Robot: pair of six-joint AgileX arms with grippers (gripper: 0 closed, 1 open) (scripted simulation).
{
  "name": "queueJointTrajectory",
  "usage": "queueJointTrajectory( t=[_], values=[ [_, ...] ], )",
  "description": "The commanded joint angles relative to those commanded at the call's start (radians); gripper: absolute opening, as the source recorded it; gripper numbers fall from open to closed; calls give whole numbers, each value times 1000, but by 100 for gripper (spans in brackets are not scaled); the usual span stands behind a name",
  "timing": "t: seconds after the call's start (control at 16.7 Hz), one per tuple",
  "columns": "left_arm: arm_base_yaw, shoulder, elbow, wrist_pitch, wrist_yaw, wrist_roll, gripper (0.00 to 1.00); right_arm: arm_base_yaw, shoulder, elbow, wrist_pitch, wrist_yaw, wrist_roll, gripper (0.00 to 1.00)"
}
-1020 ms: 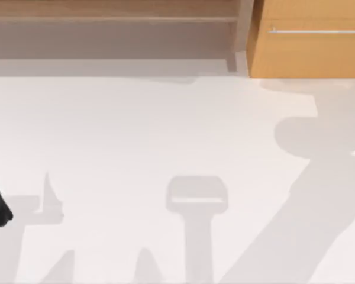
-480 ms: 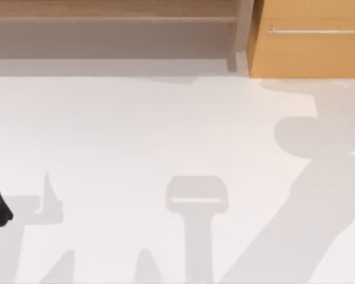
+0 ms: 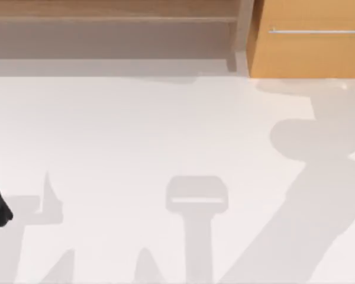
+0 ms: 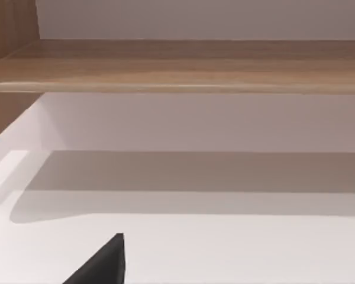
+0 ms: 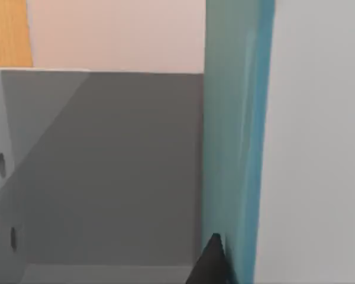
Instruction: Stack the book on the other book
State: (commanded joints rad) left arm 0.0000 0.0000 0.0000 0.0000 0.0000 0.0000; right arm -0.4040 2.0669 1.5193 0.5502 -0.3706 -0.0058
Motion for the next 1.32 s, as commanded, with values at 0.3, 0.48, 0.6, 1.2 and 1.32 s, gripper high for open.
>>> queueJointTrajectory(
  t=[0.3, 0.48, 0.6, 1.2, 1.32],
  values=[
    [0, 0, 0, 0, 0, 0, 100, 1, -15, -8, -6, -4, 1, 0],
    [0, 0, 0, 0, 0, 0, 100, -7, -48, -22, -9, -5, 35, 0],
    [0, 0, 0, 0, 0, 0, 100, -25, -123, -52, -12, -7, 110, 0],
    [0, 0, 0, 0, 0, 0, 100, -187, -698, -702, -82, -70, 884, 0],
    [0, 0, 0, 0, 0, 0, 100, -213, -762, -878, -101, -95, 1017, 0]
  ],
)
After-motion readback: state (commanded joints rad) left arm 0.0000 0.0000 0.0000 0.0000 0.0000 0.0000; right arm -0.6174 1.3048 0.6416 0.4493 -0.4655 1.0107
